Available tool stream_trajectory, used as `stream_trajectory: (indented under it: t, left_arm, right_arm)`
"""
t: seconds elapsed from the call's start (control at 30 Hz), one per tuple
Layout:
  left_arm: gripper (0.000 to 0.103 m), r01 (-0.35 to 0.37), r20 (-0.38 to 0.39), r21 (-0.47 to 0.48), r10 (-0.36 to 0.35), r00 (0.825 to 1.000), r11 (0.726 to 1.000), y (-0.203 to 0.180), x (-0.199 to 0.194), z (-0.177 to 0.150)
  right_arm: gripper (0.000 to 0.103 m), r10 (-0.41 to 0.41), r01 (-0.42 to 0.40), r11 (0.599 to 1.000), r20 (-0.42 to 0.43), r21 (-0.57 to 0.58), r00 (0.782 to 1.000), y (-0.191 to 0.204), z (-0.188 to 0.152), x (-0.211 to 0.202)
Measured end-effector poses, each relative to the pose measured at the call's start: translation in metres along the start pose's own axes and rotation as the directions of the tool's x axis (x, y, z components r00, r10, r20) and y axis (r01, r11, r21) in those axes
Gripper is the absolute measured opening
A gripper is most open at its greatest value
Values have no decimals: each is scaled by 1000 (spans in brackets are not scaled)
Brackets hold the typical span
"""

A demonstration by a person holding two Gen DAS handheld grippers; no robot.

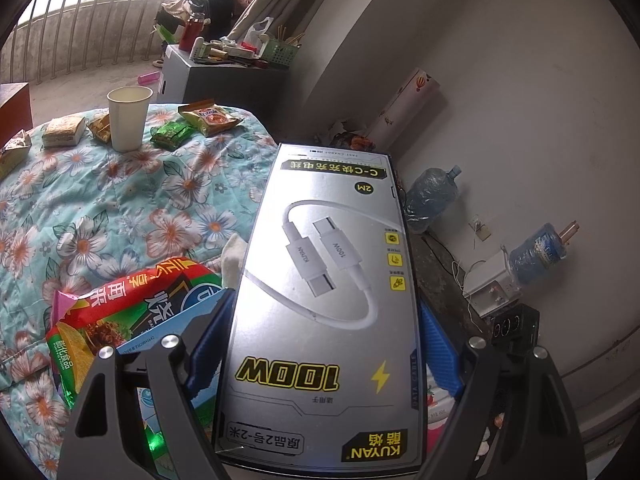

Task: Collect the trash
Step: 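Carry the box and bottle with both tools over the blue wastebasket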

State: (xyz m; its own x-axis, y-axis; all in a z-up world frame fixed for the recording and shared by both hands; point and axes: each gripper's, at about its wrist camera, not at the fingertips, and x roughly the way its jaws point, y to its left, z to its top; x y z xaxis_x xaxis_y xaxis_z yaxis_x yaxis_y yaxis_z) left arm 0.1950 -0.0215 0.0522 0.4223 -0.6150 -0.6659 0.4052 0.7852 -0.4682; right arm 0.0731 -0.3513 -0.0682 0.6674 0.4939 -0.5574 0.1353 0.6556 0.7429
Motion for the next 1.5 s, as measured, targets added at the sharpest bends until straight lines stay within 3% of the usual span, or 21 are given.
stream_trajectory:
  t: [0.37,0.6,0.83,1.0,1.17,1.37,1.43,1.5]
  left_arm:
    - [82,52,-79,76,-46,996,996,-59,47,5]
    - [82,102,-185,128,-78,980,986,-109,107,10]
    - [82,145,-370,170,-73,926,975,-166,207,10]
    - [82,166,-508,242,-21,861,956,-208,296,1]
    - [83,167,-597,265,26,802,950,-231,377,-10]
    - [83,124,-612,316,102,784,940,-243,448,-5]
    - [84,97,-603,323,126,788,941,-245,467,-1]
    - [84,51,-573,325,154,805,944,-248,485,6]
  right_arm:
    - [58,46,-57,994,121,90,992,-44,14,-42]
    - [58,23,-65,977,206,202,978,-89,22,-65]
    - [58,-66,-43,928,278,369,958,-151,27,-83]
    - [58,-135,-23,876,290,481,947,-192,34,-77]
    - [58,-155,-31,810,265,586,952,-236,39,-60]
    - [58,-143,-65,742,253,667,957,-287,71,-37]
    - [60,-147,-66,724,247,687,958,-305,86,-30]
    - [64,-172,-42,703,227,710,959,-323,101,-20]
